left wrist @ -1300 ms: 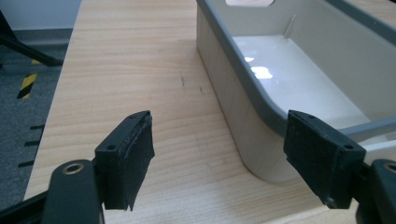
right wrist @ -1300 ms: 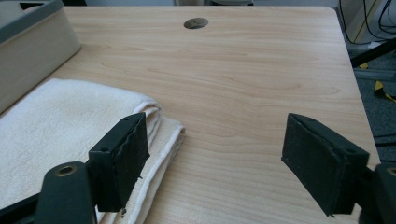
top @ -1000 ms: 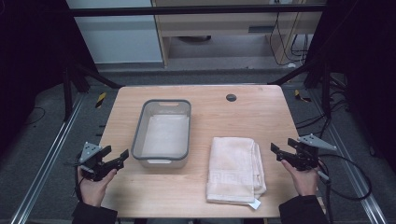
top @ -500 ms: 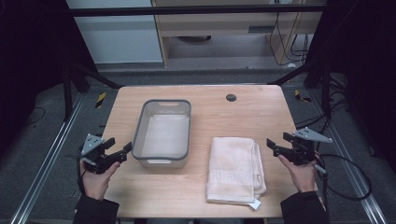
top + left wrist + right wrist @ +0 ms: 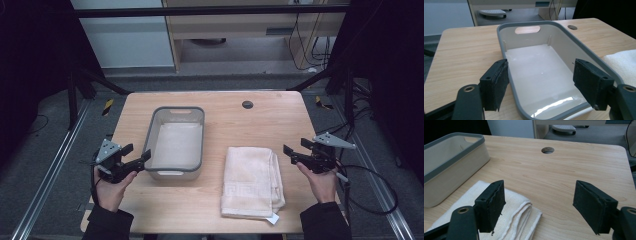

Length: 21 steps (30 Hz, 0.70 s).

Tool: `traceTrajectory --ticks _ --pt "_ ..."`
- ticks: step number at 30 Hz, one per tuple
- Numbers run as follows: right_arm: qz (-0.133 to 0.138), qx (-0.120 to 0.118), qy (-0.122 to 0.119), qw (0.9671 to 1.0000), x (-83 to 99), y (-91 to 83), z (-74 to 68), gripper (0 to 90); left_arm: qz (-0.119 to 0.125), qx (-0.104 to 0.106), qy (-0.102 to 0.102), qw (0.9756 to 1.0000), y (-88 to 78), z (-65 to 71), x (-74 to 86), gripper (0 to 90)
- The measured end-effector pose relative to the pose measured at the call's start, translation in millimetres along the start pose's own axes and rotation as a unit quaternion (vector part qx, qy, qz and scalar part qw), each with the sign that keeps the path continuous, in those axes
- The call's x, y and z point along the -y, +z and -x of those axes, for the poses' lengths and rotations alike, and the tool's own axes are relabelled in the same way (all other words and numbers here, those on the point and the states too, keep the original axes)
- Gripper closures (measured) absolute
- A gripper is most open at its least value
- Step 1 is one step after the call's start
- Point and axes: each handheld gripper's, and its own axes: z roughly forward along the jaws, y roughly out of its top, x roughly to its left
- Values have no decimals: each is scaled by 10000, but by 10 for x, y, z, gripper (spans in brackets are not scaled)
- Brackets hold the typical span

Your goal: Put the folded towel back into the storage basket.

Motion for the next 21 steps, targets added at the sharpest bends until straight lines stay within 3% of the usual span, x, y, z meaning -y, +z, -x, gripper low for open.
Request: traceTrajectory --ticks 10,21 --pt "-63 -76 -70 9999 -41 49 -54 253 5 240 183 9995 74 248 -89 279" --pt "-166 -175 -37 9997 -38 98 -84 260 -15 568 421 9975 182 599 -158 289"
